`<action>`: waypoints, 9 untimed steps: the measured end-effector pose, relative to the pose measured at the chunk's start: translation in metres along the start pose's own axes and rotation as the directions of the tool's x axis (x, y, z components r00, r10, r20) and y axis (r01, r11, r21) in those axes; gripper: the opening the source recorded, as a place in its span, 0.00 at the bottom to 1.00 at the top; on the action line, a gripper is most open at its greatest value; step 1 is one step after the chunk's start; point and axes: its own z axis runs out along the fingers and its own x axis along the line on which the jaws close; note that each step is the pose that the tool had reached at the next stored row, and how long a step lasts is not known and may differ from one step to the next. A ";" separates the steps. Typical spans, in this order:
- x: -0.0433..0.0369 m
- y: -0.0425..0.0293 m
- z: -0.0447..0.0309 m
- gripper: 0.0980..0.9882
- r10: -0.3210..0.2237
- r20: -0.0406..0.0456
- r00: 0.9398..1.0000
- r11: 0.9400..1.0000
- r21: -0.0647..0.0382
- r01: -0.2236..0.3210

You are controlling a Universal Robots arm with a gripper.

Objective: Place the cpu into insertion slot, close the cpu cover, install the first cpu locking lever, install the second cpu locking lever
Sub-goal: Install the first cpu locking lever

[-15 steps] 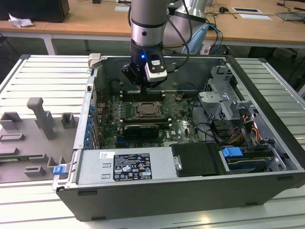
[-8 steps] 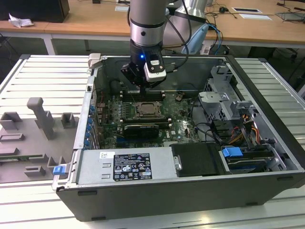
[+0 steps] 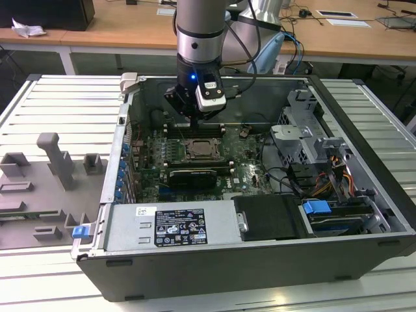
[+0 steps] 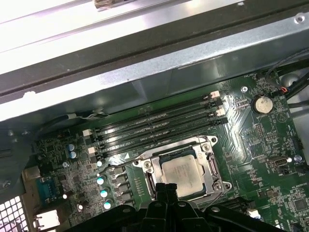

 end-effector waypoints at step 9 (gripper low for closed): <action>0.0003 -0.0001 0.0000 0.01 -0.004 0.000 1.000 1.000 0.000 0.004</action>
